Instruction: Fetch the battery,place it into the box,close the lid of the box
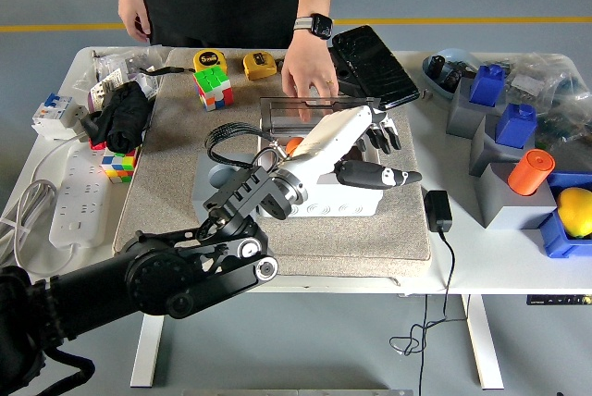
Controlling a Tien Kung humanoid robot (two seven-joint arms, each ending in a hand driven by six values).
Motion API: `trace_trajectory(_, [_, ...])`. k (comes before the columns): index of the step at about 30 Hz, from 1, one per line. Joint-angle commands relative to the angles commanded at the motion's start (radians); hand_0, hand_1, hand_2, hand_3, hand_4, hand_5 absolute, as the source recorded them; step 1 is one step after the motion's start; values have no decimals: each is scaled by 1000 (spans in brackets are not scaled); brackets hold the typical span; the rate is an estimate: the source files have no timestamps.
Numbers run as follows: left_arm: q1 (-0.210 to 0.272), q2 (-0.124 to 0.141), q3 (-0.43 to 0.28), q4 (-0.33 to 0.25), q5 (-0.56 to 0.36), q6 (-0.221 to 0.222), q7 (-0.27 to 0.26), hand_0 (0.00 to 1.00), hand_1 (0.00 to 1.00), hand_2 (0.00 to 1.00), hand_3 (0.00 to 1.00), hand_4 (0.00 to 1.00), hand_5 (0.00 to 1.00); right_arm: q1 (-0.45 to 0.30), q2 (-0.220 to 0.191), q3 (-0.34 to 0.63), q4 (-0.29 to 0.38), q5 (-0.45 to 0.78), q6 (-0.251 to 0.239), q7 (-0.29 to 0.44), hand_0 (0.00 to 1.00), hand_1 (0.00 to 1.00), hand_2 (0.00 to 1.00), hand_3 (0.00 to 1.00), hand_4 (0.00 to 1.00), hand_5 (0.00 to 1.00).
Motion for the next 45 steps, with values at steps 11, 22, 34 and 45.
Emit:
trace_trajectory(11, [178,192,-184,-93,74,26,-33,462,596,595,511,998,466,-4,3,12,0,-5,3,1,612,634,623,574,979,564])
trace_trajectory(22, [253,290,-180,-94,146,-5,15,453,561,579,503,998,483,-1,3,21,0,-7,1,2,611,633,623,574,979,564])
trace_trajectory(34, [218,239,-88,-96,144,-4,15,441,559,552,502,996,458,-1,2,18,4,-8,-3,7,611,633,623,573,979,563])
trace_trajectory(45, [124,117,-20,-40,132,-1,14,434,559,545,503,994,458,0,1,4,0,0,-2,4,610,633,622,573,978,562])
